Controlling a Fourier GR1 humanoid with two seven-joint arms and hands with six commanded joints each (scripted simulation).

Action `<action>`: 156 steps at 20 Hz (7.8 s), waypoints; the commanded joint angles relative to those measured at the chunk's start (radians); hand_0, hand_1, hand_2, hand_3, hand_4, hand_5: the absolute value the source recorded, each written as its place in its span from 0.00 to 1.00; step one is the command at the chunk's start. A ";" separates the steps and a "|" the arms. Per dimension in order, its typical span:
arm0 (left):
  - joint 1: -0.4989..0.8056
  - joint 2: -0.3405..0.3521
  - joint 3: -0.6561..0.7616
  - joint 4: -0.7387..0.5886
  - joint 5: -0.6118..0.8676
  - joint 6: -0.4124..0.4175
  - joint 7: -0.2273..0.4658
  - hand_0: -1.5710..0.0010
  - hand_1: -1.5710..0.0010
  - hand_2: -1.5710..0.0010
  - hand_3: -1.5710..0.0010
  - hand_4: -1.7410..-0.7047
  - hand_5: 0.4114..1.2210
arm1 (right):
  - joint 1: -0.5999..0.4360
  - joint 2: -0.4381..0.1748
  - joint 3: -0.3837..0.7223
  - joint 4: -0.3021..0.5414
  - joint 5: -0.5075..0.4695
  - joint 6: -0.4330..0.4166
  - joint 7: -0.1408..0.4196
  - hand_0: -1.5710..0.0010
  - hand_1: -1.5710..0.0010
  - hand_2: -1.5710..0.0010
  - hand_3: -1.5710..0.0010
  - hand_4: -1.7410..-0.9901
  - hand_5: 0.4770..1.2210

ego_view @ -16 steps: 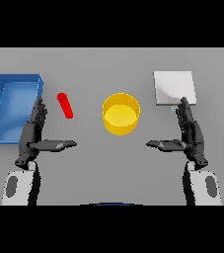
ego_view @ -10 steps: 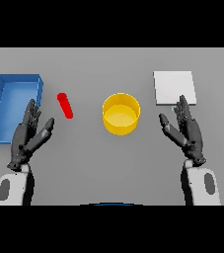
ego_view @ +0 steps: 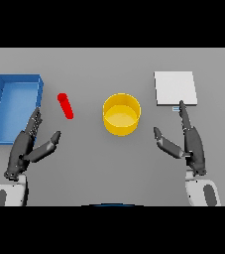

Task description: Pick up the red beaker and tilt it to pour out 1 green nut into yellow bowl. Pick up the yellow bowl and place it on the metallic measuring scale.

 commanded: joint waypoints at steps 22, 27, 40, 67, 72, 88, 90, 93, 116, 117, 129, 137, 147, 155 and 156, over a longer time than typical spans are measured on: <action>-0.486 -0.051 0.069 0.618 -0.092 0.073 -0.124 1.00 1.00 1.00 1.00 0.43 0.34 | -0.015 -0.019 -0.017 0.000 -0.036 0.035 0.006 1.00 1.00 1.00 1.00 0.63 0.22; -0.545 -0.053 0.086 0.679 -0.081 0.067 -0.120 1.00 1.00 1.00 1.00 0.43 0.34 | -0.005 -0.018 -0.026 -0.016 -0.054 0.037 0.012 1.00 1.00 1.00 1.00 0.63 0.22; -0.630 -0.081 0.128 0.817 -0.068 0.114 -0.193 0.30 0.28 0.27 0.38 0.13 0.82 | 0.013 -0.009 -0.014 -0.013 -0.032 0.024 -0.004 1.00 1.00 1.00 1.00 0.65 0.22; -0.803 0.071 -0.204 0.679 -0.354 0.127 0.101 0.00 0.00 0.00 0.00 0.00 0.88 | 0.013 -0.020 -0.012 -0.030 -0.020 0.027 0.012 1.00 1.00 1.00 1.00 0.65 0.28; -0.900 0.125 -0.391 0.720 -0.558 0.085 0.180 0.00 0.00 0.00 0.00 0.00 0.91 | 0.029 -0.024 -0.007 -0.048 -0.021 0.036 0.014 1.00 1.00 1.00 1.00 0.64 0.29; -1.220 0.148 -0.797 0.906 -0.868 -0.161 0.040 0.00 0.00 0.00 0.06 0.01 1.00 | 0.026 0.024 -0.022 -0.014 -0.071 0.030 -0.011 1.00 1.00 1.00 1.00 0.60 0.23; -1.240 0.145 -0.857 0.908 -0.904 -0.203 0.030 0.00 0.00 0.00 0.04 0.01 1.00 | 0.030 0.020 -0.028 -0.019 -0.076 0.030 -0.021 1.00 1.00 1.00 1.00 0.60 0.22; -1.270 0.148 -0.928 0.913 -0.944 -0.235 0.003 0.00 0.00 0.00 0.02 0.00 1.00 | 0.019 0.026 -0.024 -0.018 -0.066 0.019 -0.010 1.00 1.00 1.00 1.00 0.60 0.21; -1.633 0.154 -1.141 1.130 -1.038 -0.180 -0.175 0.00 0.00 0.11 0.04 0.06 1.00 | 0.016 0.028 -0.006 -0.002 0.010 -0.028 -0.016 1.00 1.00 1.00 1.00 0.72 0.15; -1.654 0.169 -1.120 1.141 -1.021 -0.165 -0.173 0.00 0.00 0.09 0.19 0.05 1.00 | 0.014 0.023 -0.008 0.005 0.012 -0.027 -0.027 1.00 1.00 1.00 1.00 0.73 0.16; -1.709 0.367 -0.621 1.500 -0.500 -0.041 -0.023 0.00 0.00 0.01 0.12 0.01 1.00 | -0.019 0.014 -0.029 0.027 -0.066 0.023 -0.035 1.00 1.00 1.00 1.00 0.69 0.15; -1.437 0.532 -0.409 1.379 -0.145 0.171 0.125 0.00 0.00 0.00 0.08 0.00 1.00 | -0.028 -0.007 -0.029 0.064 -0.052 0.030 -0.071 1.00 1.00 1.00 1.00 0.70 0.17; -0.871 0.655 -0.410 0.761 0.091 0.443 0.460 0.00 0.00 0.00 0.08 0.00 1.00 | -0.019 -0.023 -0.003 0.028 -0.022 0.041 -0.048 1.00 1.00 1.00 1.00 0.70 0.25; -0.739 0.677 -0.468 0.633 0.131 0.549 0.547 0.00 0.00 0.00 0.02 0.00 0.78 | -0.015 -0.030 -0.009 0.022 -0.023 0.037 -0.056 1.00 1.00 1.00 1.00 0.72 0.25; -0.738 0.681 -0.488 0.633 0.134 0.549 0.567 0.00 0.00 0.00 0.01 0.00 0.69 | -0.003 -0.024 -0.003 0.022 -0.022 0.039 -0.072 1.00 1.00 1.00 1.00 0.71 0.25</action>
